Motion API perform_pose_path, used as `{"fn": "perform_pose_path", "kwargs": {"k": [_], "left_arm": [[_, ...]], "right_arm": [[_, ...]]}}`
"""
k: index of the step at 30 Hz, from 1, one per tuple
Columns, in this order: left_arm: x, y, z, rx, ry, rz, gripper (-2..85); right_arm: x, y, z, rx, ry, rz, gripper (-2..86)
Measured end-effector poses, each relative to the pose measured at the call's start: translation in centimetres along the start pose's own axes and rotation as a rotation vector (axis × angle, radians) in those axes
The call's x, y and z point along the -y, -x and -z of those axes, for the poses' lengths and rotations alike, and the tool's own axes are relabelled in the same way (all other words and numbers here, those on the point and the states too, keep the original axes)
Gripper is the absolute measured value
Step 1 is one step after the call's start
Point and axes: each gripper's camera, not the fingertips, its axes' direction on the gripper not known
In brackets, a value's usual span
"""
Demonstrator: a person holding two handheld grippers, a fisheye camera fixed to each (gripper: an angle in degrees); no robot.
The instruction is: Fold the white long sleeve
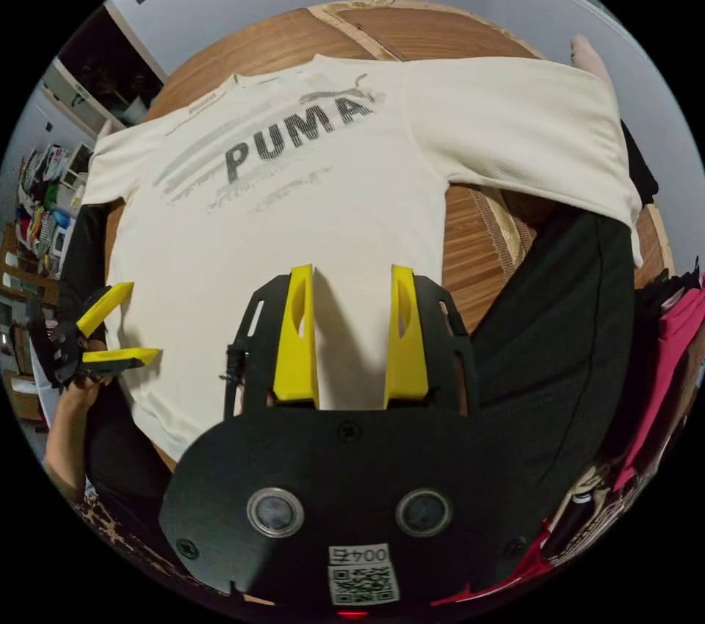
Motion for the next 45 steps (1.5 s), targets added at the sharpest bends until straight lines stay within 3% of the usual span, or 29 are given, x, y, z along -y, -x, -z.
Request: {"fn": "perform_pose_path", "kwargs": {"k": [5,10,17,20,26,30,33,36,39,45], "left_arm": [[-0.7,-1.5,-0.2,0.015,-0.004,-0.026,29.1],[-1.5,-1.4,0.2,-0.031,-0.031,0.02,28.7],[-2.5,-3.1,-0.1,0.011,-0.033,-0.016,28.7],[-3.0,-3.8,-0.3,0.031,-0.043,-0.018,29.2],[-4.2,-4.5,-0.4,0.037,-0.087,-0.013,29.7],[-4.8,-4.9,-0.5,0.04,-0.099,-0.013,29.8],[-5.0,-5.1,-0.5,0.045,-0.102,-0.014,30.0],[-5.2,-5.2,-0.6,0.046,-0.103,-0.015,30.0],[-5.4,-5.3,-0.7,0.047,-0.103,-0.015,30.1],[-5.7,-5.2,-0.9,0.048,-0.106,-0.014,30.1]], "right_arm": [[-0.6,1.2,0.8,-0.084,-0.005,0.053,16.4],[-3.2,2.6,4.1,-0.081,-0.233,0.144,15.6],[-3.1,2.1,2.1,-0.06,-0.095,0.15,15.6],[-3.4,1.5,2.8,-0.073,-0.12,0.162,16.0],[-6.5,-4.5,11.6,0.152,-0.49,-0.033,14.6],[-9.5,-13.1,17.5,0.288,-0.716,-0.253,13.2],[-9.7,-20.0,19.0,0.268,-0.68,-0.37,12.2],[-8.2,-26.0,20.5,0.12,-0.631,-0.437,10.7],[-4.3,-30.9,21.3,-0.058,-0.536,-0.458,8.4],[3.7,-39.1,18.3,-0.144,-0.288,-0.558,9.2]]}}
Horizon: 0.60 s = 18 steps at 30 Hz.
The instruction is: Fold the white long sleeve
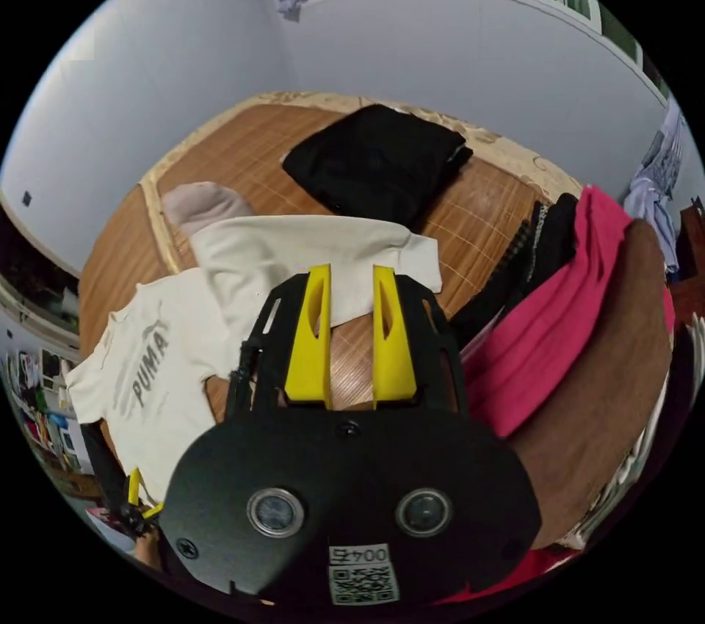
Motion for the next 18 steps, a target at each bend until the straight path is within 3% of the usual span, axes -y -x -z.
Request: {"fn": "perform_pose_path", "kwargs": {"k": [8,15,18], "left_arm": [[-0.2,0.5,-0.2,-0.002,-0.002,0.001,30.2],[-0.2,1.4,-0.6,-0.001,-0.003,0.006,30.3],[-0.2,2.0,-0.7,-0.004,-0.004,0.008,30.3]], "right_arm": [[4.2,-2.3,-9.6,-0.177,0.263,-0.066,11.2],[4.2,-0.7,-11.0,-0.312,0.216,0.03,4.3],[4.3,-0.6,-9.1,-0.218,0.179,0.026,1.6]]}}
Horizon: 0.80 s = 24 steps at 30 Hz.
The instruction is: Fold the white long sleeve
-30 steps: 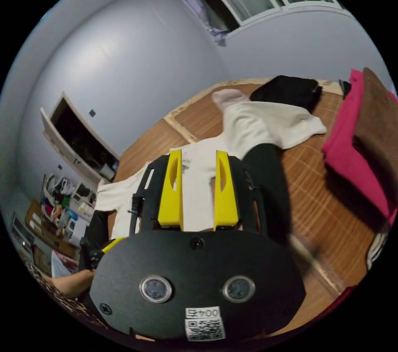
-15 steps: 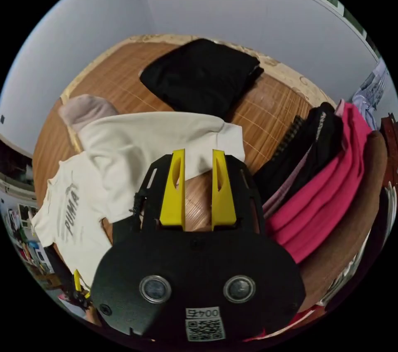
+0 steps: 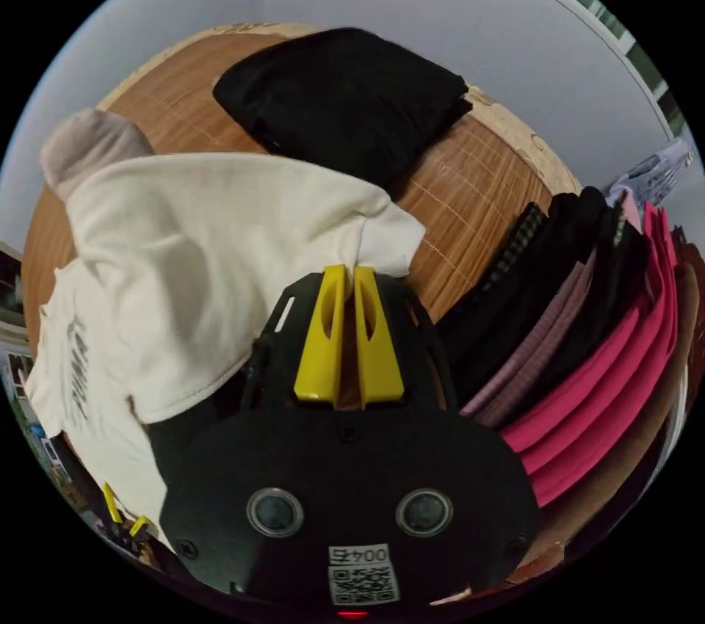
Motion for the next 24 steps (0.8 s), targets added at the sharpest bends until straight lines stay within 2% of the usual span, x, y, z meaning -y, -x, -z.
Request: {"fn": "perform_pose_path", "kwargs": {"k": [5,11,19,24], "left_arm": [[0.1,1.1,-0.2,-0.004,-0.001,0.002,30.4],[0.9,4.2,0.2,-0.083,0.008,0.049,30.7],[-0.6,13.3,1.7,-0.388,-0.165,0.329,29.5],[-1.0,15.9,1.6,-0.433,-0.221,0.377,28.3]], "right_arm": [[-1.4,-1.3,7.0,0.199,-0.179,-0.04,0.5],[-3.2,1.4,18.1,0.368,-0.369,0.073,0.8],[-6.8,13.9,28.6,0.578,-0.466,0.365,2.4],[-9.5,22.9,28.2,0.757,-0.405,0.576,5.2]]}}
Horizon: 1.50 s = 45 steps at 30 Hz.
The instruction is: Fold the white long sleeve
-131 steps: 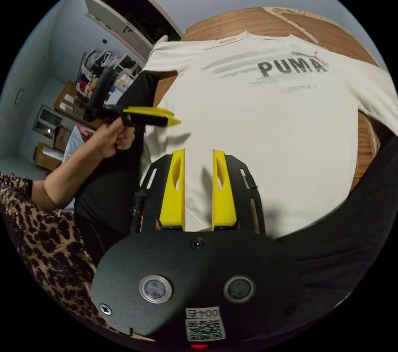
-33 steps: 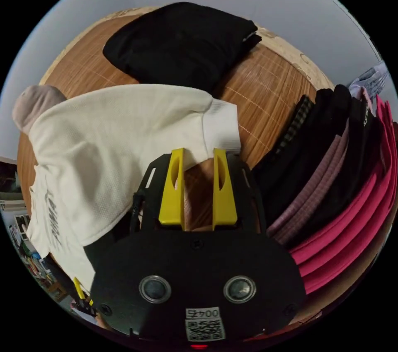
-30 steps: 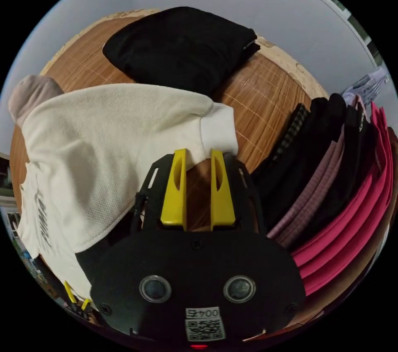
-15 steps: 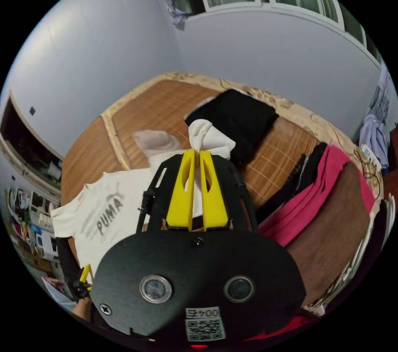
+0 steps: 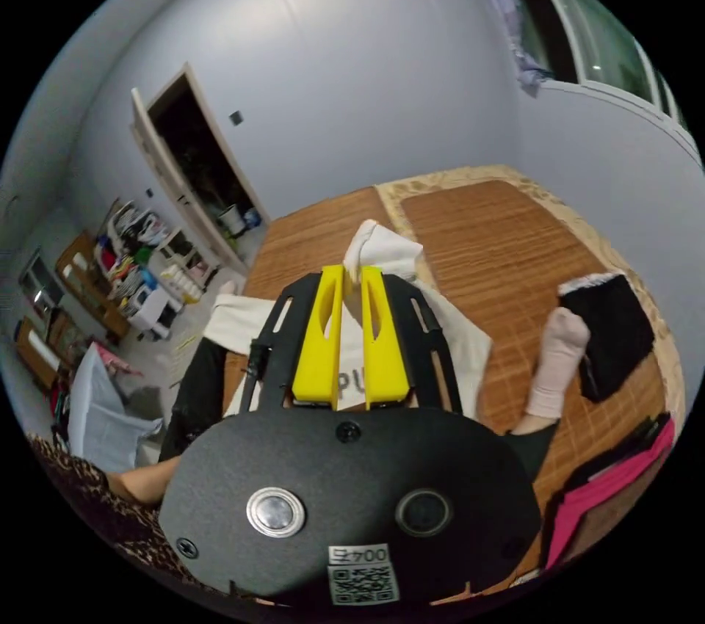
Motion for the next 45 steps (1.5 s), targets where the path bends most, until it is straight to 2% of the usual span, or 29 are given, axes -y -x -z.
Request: {"fn": "perform_pose_path", "kwargs": {"k": [6,9,14,19,21,23,28,34,41,45], "left_arm": [[0.8,2.6,-0.2,-0.057,-0.022,0.064,27.2],[1.4,3.2,-0.8,-0.06,-0.01,0.064,26.2],[2.6,3.9,-2.1,-0.096,-0.009,0.07,24.4],[8.1,5.2,-3.2,-0.084,-0.056,0.076,22.2],[11.1,5.7,-4.0,-0.053,-0.071,0.076,22.0],[14.1,6.3,-5.2,-0.002,-0.07,0.077,21.8],[19.9,9.4,-10.1,0.083,-0.025,0.198,20.7],[23.0,9.6,-13.9,0.142,-0.016,0.207,17.5],[24.0,8.5,-15.3,0.198,-0.009,0.174,15.1],[23.6,7.7,-15.0,0.241,-0.065,0.156,13.9]], "right_arm": [[-3.8,0.9,-4.0,0.185,-0.028,0.031,9.2],[-7.7,-2.7,-5.8,0.223,-0.007,-0.064,8.8],[-15.6,-8.1,-10.3,0.174,0.094,-0.226,8.4],[-21.8,-12.6,-14.6,0.178,0.174,-0.418,8.1],[-21.6,-13.7,-15.3,0.254,0.178,-0.471,8.0],[-21.0,-14.5,-15.6,0.248,0.177,-0.47,8.2],[-21.7,-17.0,-17.4,0.313,0.183,-0.574,8.3],[-22.8,-18.9,-19.3,0.391,0.184,-0.676,8.2],[-22.5,-18.8,-20.7,0.386,0.194,-0.667,7.8],[-22.4,-18.6,-21.6,0.386,0.197,-0.671,7.8]]}}
